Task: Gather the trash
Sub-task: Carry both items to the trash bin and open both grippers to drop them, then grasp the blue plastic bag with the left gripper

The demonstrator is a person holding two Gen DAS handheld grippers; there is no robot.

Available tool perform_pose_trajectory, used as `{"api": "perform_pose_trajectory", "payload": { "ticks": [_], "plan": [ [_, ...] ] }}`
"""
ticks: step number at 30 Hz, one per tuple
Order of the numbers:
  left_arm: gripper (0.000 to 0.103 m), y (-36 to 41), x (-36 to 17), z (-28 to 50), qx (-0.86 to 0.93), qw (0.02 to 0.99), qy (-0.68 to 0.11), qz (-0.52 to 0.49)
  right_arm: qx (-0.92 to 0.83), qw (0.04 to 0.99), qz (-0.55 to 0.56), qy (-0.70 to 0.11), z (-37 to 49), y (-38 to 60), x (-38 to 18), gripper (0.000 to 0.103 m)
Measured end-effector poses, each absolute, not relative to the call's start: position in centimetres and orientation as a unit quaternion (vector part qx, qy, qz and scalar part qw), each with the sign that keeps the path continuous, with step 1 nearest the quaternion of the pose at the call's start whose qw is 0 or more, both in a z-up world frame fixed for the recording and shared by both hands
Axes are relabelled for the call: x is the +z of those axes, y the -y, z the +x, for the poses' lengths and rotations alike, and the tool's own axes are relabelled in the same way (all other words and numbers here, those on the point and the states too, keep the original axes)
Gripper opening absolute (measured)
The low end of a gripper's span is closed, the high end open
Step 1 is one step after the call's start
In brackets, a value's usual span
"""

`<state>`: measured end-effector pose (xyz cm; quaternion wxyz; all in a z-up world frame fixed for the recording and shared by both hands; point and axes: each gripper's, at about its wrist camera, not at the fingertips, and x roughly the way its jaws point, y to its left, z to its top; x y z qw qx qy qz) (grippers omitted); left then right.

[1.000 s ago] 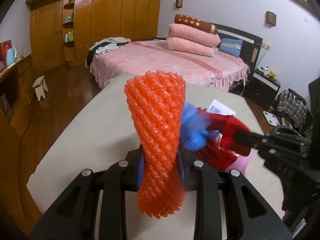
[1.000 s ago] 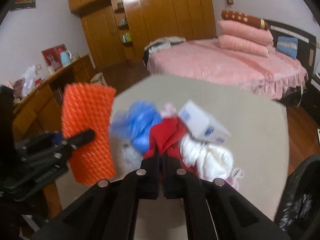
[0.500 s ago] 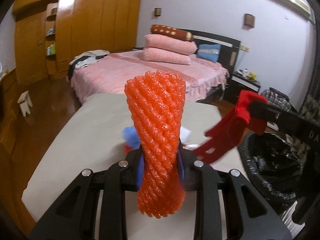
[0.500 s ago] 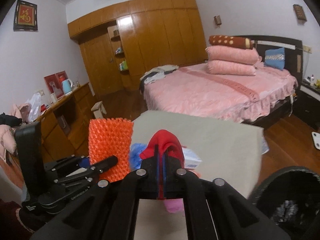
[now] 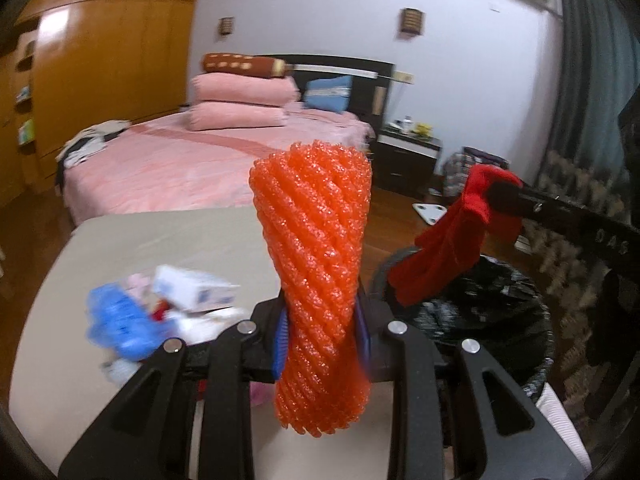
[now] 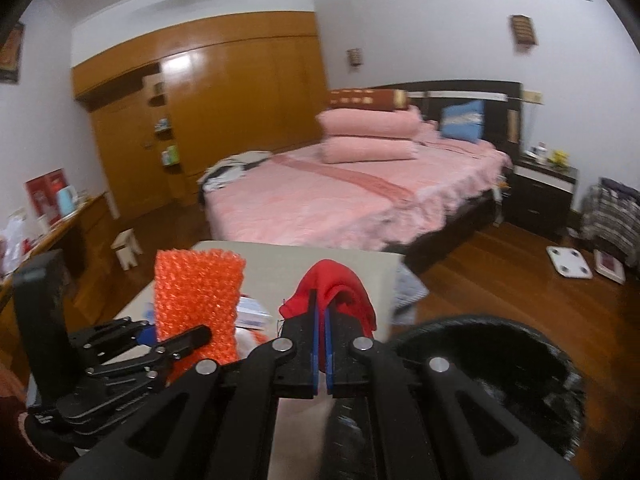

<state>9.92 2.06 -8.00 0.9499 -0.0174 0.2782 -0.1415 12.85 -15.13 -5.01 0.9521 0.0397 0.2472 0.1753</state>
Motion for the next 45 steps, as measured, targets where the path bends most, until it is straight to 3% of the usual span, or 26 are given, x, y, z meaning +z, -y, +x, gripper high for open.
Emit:
{"api": "perform_pose_trajectory", "payload": {
  "ticks": [13,16,18,22,24,26,32,45],
  "plan": [
    [0.026,9.3,-10.1,12.9,-0.236,0.928,-0.29,-0.003,0.065,0.952,0.063,-0.292,13.0,24.6,-9.9,0.003],
    [0.034,11.2,-10.7,13.8,-0.256,0.919,-0.299,-0.006,0.05,0.951,0.06,-0.3,12.9,25.8,-10.7,0.005],
    [0.047,11.9,-10.9,14.2,-0.26,0.918,-0.301,-0.008,0.039,0.95,0.06,-0.305,12.6,26.7,-11.2,0.01],
    [0.062,11.8,-11.4,14.3,-0.258,0.917,-0.305,-0.007,0.022,0.949,0.064,-0.309,12.0,27.4,-11.6,0.04],
    [0.066,11.1,-11.4,14.1,-0.251,0.919,-0.305,-0.006,0.016,0.95,0.063,-0.306,11.8,27.6,-11.6,0.045],
    [0.074,9.9,-11.2,14.0,-0.243,0.921,-0.304,-0.008,0.012,0.951,0.064,-0.304,11.8,27.6,-11.5,0.06],
    [0.081,6.1,-10.2,13.2,-0.198,0.938,-0.285,0.002,0.007,0.959,0.062,-0.278,11.7,25.8,-10.4,0.095],
    [0.083,-7.5,-9.1,11.2,-0.013,0.967,-0.256,0.002,0.111,0.959,0.051,-0.255,14.8,14.3,-9.9,0.097]
  ]
}}
